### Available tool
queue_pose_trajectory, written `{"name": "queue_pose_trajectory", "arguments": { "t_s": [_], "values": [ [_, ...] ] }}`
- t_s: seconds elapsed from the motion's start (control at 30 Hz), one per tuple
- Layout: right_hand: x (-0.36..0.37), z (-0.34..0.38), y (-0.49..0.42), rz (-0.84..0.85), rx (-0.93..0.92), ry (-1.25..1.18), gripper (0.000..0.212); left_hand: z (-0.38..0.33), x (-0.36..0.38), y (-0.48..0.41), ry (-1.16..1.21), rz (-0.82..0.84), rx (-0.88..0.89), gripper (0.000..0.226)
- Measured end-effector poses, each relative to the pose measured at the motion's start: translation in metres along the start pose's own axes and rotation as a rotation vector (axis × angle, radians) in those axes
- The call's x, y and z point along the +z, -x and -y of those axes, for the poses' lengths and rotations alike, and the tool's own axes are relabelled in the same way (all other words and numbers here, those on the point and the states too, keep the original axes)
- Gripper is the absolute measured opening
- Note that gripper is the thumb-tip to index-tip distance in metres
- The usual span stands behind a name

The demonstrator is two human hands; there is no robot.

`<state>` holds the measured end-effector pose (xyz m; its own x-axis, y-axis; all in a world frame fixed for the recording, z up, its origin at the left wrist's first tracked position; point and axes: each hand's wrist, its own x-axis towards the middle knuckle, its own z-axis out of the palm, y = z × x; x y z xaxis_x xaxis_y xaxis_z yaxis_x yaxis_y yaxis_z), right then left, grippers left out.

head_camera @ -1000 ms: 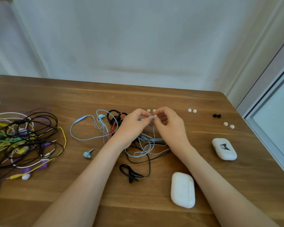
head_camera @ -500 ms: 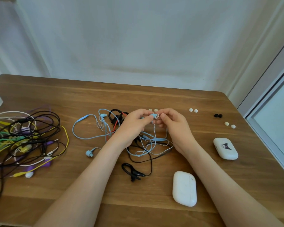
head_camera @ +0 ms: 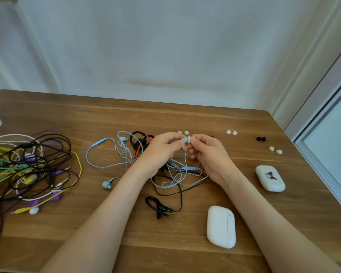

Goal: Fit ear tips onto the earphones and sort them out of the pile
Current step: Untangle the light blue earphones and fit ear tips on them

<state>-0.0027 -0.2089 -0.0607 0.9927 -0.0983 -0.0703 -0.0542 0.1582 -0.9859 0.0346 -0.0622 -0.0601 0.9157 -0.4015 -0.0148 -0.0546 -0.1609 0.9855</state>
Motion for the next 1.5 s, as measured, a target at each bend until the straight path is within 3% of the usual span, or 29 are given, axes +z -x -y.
{"name": "queue_pose_trajectory", "arguments": {
  "t_s": [0.33, 0.9, 1.5],
  "values": [
    [0.003, 0.0, 0.0, -0.098, -0.003, 0.034, 0.02, -0.003, 0.0, 0.002, 0.046, 0.006, 0.009, 0.014],
    [0.003, -0.005, 0.0, -0.07, -0.025, 0.2, 0.018, 0.002, 0.001, -0.001, -0.043, -0.09, -0.012, 0.008],
    [0.011, -0.009, 0.003, -0.141, -0.117, 0.496, 0.013, 0.001, 0.003, 0.003, -0.32, -0.154, 0.028, 0.007]
  ]
}}
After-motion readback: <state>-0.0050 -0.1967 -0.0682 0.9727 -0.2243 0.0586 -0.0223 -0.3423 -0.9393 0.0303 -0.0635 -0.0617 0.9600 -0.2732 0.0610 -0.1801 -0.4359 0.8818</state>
